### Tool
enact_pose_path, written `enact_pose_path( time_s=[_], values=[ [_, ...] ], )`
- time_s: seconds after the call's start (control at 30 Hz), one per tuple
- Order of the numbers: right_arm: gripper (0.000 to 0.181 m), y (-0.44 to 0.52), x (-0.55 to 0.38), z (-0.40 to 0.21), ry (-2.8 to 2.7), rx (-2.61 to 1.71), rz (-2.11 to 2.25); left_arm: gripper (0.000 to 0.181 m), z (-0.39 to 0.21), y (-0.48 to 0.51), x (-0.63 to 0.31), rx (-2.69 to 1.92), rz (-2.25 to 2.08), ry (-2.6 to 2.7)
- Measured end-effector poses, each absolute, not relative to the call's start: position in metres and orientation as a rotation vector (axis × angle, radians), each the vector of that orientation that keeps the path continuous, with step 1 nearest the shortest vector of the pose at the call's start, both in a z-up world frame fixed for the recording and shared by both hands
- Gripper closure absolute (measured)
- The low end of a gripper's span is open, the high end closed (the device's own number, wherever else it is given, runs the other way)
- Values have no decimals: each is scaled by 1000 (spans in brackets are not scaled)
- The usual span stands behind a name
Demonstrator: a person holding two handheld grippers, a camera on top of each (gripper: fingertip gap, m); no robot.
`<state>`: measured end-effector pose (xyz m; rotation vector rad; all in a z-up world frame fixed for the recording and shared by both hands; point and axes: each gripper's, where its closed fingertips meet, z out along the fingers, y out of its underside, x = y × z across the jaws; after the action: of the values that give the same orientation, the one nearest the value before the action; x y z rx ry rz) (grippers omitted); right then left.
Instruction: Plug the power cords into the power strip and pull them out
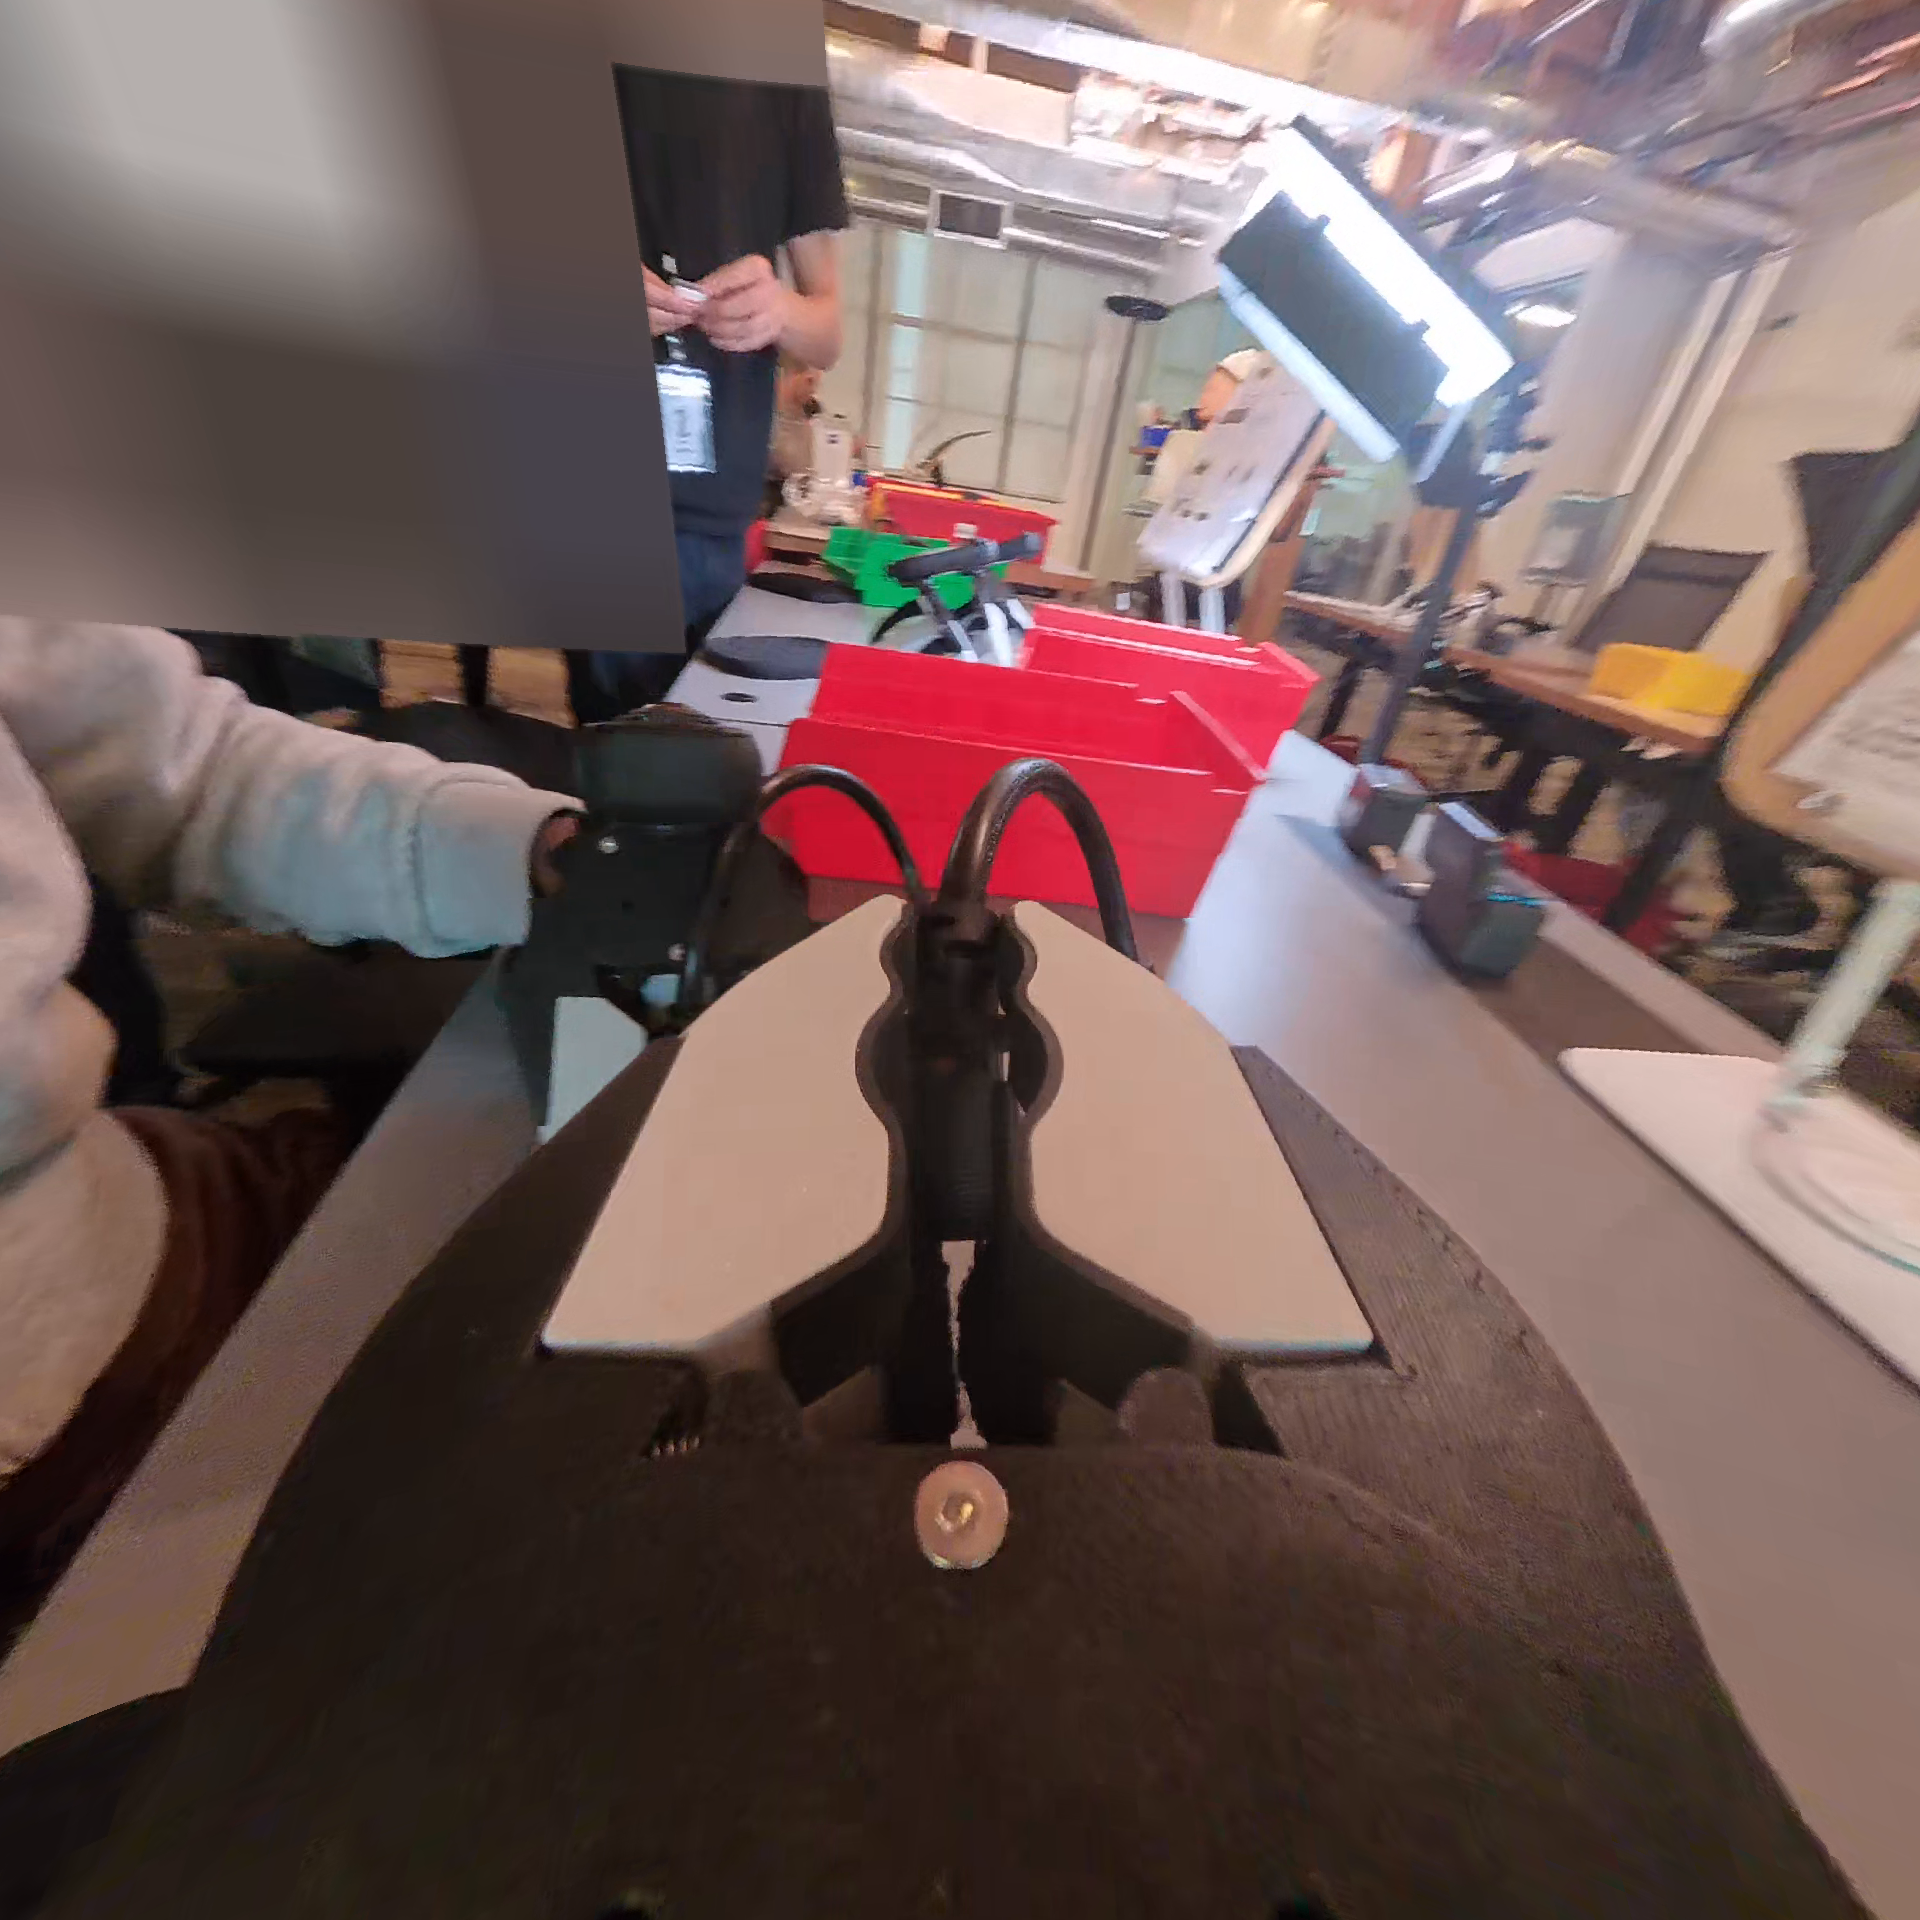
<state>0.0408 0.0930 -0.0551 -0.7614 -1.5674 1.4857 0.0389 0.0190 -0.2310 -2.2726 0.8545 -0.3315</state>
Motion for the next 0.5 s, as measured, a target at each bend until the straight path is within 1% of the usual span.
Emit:
enact_pose_path(
  time_s=[0.17, 0.27, 0.33, 0.4, 0.5],
  values=[
    [167, 137, 75, -3, -1309, -756, 1248, 131, -231, 20, 37, -2284, -311, 837],
    [167, 172, 121, 34, -1114, -763, 1059, 130, -231, 21, 36, -2286, -304, 835],
    [167, 201, 157, 47, -980, -803, 888, 130, -231, 21, 36, -2287, -305, 834],
    [167, 233, 188, 47, -860, -862, 726, 130, -231, 21, 36, -2292, -313, 831],
    [167, 281, 212, 18, -806, -999, 504, 130, -231, 21, 36, -2292, -313, 831]
  ],
)
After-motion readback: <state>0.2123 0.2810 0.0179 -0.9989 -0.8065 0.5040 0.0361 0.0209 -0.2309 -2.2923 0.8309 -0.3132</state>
